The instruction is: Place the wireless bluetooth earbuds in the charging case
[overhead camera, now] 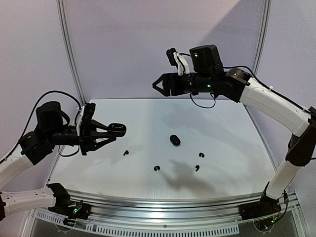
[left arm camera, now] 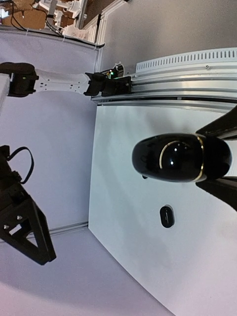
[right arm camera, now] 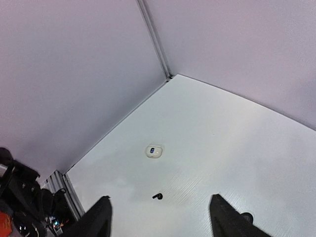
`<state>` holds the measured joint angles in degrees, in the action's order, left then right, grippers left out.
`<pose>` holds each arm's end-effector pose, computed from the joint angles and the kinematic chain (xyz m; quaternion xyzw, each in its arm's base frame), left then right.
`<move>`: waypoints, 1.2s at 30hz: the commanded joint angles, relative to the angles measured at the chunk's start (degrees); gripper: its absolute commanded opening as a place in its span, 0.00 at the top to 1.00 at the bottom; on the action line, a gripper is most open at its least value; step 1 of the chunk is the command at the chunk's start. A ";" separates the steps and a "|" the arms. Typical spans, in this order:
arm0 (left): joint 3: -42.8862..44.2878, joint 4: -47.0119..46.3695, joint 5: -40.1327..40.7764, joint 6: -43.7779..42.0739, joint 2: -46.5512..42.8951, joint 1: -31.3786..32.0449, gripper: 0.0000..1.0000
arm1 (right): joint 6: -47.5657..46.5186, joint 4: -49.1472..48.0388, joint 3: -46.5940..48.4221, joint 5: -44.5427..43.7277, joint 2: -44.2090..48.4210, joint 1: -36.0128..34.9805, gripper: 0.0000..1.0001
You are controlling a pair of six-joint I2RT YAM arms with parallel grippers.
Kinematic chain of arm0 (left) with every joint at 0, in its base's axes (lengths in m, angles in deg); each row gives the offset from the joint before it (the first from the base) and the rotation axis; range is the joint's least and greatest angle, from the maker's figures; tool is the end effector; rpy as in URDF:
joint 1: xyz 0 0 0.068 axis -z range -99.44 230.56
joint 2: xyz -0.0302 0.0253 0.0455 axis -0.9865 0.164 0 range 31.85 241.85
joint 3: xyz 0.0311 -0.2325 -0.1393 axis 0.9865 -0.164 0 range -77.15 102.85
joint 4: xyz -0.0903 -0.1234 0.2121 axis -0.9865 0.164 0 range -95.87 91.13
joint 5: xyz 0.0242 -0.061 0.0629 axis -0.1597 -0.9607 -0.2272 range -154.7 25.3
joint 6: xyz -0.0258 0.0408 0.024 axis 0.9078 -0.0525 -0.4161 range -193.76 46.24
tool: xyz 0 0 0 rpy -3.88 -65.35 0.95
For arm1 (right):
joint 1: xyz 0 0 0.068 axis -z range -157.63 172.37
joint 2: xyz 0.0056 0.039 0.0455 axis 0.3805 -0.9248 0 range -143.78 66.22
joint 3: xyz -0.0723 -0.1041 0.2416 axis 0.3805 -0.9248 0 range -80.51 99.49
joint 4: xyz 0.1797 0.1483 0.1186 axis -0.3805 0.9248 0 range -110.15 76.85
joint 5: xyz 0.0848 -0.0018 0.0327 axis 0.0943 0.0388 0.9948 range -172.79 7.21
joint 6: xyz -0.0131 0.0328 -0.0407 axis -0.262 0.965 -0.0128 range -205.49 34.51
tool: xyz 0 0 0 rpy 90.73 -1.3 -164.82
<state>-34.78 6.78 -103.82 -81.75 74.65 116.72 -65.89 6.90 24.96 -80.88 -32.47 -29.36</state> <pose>0.1246 -0.1187 0.3280 0.4702 0.6055 -0.3968 0.5047 0.2462 0.3139 0.4250 -0.2361 0.7857 0.3444 0.4564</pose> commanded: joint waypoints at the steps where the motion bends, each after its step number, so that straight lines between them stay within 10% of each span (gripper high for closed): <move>1: -0.71 -2.24 0.40 1.62 -0.97 0.40 1.00 | -5.32 -7.77 -5.62 13.53 3.46 -5.37 0.11; 11: 0.35 -1.59 -2.86 0.43 -1.06 0.40 1.00 | -23.34 -0.74 2.71 23.33 -5.07 -12.59 0.01; 29: 1.65 -0.19 -5.17 -1.87 -0.55 0.40 1.00 | -26.93 2.32 5.96 13.24 -9.23 -13.80 0.01; 36: 1.90 5.10 -5.75 -15.98 -1.14 0.90 1.00 | -26.31 2.36 6.49 11.56 -8.93 -13.24 0.01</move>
<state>-34.24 7.78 -107.51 -87.58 74.22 116.72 -92.30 9.07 29.68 -65.75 -40.87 -43.32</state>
